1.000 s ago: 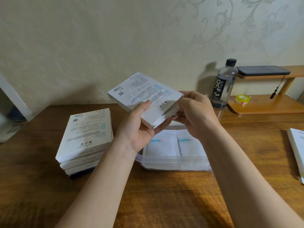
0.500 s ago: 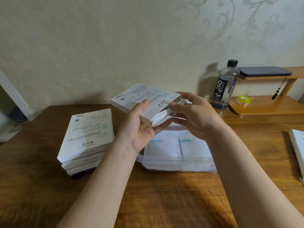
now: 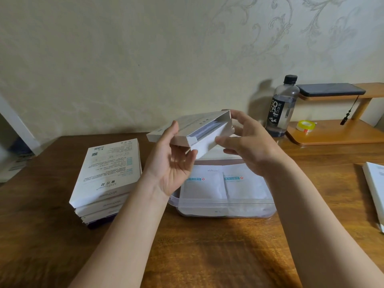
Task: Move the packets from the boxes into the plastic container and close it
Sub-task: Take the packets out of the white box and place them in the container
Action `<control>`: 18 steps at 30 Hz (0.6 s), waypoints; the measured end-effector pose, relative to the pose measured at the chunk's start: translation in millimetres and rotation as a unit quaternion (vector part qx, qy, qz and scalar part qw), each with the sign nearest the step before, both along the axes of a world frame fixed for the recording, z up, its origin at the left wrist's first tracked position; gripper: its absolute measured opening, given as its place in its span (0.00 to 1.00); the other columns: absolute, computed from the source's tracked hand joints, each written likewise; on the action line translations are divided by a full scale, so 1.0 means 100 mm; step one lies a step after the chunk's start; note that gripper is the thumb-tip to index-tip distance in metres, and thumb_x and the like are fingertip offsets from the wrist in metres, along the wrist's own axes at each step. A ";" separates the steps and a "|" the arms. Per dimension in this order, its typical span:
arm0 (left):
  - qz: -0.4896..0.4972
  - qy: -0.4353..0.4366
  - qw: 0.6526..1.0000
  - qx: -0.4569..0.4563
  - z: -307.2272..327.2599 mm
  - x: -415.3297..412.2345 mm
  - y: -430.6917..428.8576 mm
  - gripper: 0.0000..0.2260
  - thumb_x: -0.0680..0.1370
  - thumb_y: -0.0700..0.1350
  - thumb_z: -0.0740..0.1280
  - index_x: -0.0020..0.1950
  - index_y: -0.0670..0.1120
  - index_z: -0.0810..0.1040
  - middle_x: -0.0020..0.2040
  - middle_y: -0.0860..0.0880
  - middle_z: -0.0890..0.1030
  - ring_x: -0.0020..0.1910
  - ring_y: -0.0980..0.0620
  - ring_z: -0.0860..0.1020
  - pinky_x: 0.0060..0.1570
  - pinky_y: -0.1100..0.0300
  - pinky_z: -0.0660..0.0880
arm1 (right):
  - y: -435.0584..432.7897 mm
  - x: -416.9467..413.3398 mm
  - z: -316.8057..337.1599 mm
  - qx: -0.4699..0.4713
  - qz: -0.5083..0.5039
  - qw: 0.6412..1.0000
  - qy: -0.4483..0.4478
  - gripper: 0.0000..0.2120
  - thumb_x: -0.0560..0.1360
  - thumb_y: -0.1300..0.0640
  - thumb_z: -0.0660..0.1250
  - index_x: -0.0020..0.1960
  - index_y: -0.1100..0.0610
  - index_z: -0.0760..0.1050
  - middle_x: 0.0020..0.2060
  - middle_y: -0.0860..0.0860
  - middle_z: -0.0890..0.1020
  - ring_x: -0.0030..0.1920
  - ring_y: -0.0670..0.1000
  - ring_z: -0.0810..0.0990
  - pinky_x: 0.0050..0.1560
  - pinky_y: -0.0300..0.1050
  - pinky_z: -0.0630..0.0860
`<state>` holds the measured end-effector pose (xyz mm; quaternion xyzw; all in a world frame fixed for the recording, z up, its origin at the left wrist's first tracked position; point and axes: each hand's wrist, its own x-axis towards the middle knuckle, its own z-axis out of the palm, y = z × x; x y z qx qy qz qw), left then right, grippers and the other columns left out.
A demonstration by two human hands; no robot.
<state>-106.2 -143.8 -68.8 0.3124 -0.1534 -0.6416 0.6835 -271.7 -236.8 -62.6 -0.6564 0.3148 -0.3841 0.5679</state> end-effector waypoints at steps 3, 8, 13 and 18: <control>0.010 0.037 0.999 -0.018 0.02 -0.01 -0.02 0.22 0.80 0.48 0.68 0.70 0.38 0.75 0.59 0.37 0.81 0.46 0.43 0.86 0.30 0.58 0.83 | 0.02 -0.01 0.01 -0.092 -0.068 0.990 0.079 0.24 0.72 0.61 0.77 0.64 0.49 0.75 0.49 0.51 0.83 0.45 0.49 0.85 0.37 0.36 0.76; 0.020 0.047 0.999 0.002 0.06 -0.04 0.00 0.19 0.76 0.41 0.71 0.65 0.39 0.75 0.56 0.35 0.83 0.43 0.39 0.86 0.34 0.52 0.84 | 0.02 -0.05 0.05 -0.104 -0.073 0.988 0.083 0.12 0.74 0.61 0.75 0.54 0.51 0.79 0.48 0.52 0.84 0.47 0.52 0.85 0.49 0.49 0.82; 0.025 0.045 0.999 0.014 0.07 -0.06 0.01 0.23 0.70 0.40 0.73 0.64 0.39 0.77 0.53 0.37 0.83 0.42 0.41 0.86 0.35 0.54 0.84 | -0.02 -0.08 0.10 -0.108 -0.140 0.983 0.041 0.10 0.75 0.54 0.74 0.55 0.56 0.83 0.47 0.58 0.85 0.48 0.55 0.83 0.52 0.53 0.82; 0.019 0.038 0.999 0.020 0.08 -0.04 0.03 0.14 0.71 0.40 0.73 0.55 0.38 0.79 0.46 0.39 0.84 0.39 0.43 0.85 0.35 0.55 0.84 | -0.03 -0.08 0.12 -0.082 -0.188 0.979 -0.021 0.04 0.76 0.64 0.70 0.50 0.57 0.80 0.39 0.54 0.85 0.38 0.50 0.83 0.47 0.49 0.81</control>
